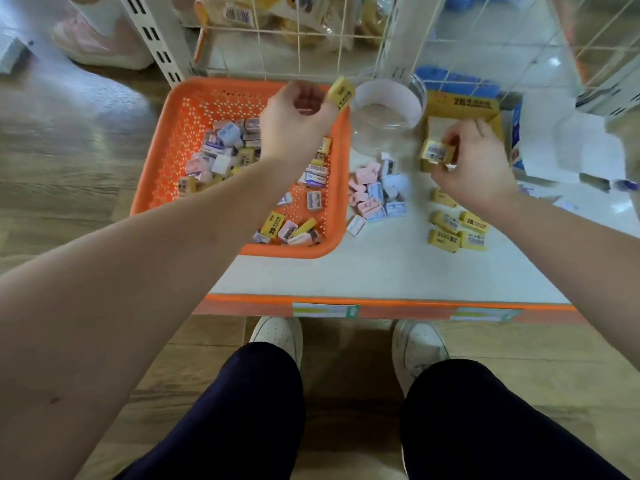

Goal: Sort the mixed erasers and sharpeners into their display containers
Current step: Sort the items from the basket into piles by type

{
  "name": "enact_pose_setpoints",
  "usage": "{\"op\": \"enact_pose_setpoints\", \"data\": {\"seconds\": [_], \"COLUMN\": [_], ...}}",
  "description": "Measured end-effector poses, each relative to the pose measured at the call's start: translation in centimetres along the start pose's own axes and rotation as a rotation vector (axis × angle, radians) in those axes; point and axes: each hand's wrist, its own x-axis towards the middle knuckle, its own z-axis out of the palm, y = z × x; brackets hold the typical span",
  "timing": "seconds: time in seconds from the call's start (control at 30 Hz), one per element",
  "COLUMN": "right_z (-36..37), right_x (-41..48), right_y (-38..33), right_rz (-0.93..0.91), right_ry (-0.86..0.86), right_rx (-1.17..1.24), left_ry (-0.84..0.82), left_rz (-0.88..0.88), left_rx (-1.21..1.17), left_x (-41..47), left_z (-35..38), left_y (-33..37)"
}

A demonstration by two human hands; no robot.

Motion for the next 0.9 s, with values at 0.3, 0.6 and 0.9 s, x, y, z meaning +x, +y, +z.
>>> {"op": "enact_pose_setpoints", "data": {"seconds": [0.3,0.6,0.9], "right_z": [-1.8,-1.4,-0.2], "right_x": [-3.0,-5.3,-4.6], "right_y": [7.1,10.0,9.9], "right_rz": [0.13,0.133,0.175], "right_ry": [-0.057,-0.217,-0.2], "right_rx": [-0.002,0.001,0.177], "left_ry": [-0.269,-0.466,-0.423], "left_rz": [-0.069,-0.294,-0.409], "left_rx": [-0.055,0.275,0.057], "left_x": [-2.8,-6.7,-7.5], "left_z": [8.7,14.4,16.7], "left_y": [1.8,-1.9,-1.1]}}
